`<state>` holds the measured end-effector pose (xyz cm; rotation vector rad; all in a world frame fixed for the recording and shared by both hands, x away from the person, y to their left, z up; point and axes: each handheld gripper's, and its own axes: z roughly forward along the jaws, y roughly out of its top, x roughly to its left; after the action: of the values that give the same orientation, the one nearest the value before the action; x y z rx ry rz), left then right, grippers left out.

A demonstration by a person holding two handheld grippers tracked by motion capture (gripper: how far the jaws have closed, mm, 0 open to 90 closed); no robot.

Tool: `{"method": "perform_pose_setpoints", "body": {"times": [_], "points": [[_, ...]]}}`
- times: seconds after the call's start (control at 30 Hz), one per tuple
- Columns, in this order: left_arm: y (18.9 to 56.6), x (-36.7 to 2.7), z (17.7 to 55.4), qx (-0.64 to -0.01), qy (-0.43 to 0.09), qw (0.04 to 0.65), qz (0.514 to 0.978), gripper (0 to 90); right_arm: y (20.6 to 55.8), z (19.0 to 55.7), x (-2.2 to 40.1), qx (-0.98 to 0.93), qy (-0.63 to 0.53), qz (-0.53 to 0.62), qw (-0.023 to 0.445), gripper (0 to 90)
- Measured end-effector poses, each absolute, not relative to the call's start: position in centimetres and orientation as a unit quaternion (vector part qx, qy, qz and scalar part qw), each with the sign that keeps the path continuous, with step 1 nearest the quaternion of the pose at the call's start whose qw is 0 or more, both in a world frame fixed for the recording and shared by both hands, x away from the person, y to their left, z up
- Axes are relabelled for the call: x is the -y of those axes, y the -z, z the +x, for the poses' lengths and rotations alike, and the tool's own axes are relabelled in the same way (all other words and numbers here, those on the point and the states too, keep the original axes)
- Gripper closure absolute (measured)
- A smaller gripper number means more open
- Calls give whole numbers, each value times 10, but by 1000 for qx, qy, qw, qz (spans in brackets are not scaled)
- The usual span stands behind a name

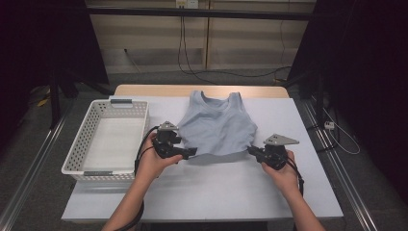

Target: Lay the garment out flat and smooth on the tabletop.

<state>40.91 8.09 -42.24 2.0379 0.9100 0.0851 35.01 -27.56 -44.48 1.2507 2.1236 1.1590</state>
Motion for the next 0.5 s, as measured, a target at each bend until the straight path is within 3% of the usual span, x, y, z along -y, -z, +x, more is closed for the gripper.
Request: {"method": "perform_pose_setpoints", "body": {"times": [0.5], "points": [[421, -79, 405, -361, -22, 443, 820, 206, 417, 347, 295, -721, -465, 460, 229, 887]]}}
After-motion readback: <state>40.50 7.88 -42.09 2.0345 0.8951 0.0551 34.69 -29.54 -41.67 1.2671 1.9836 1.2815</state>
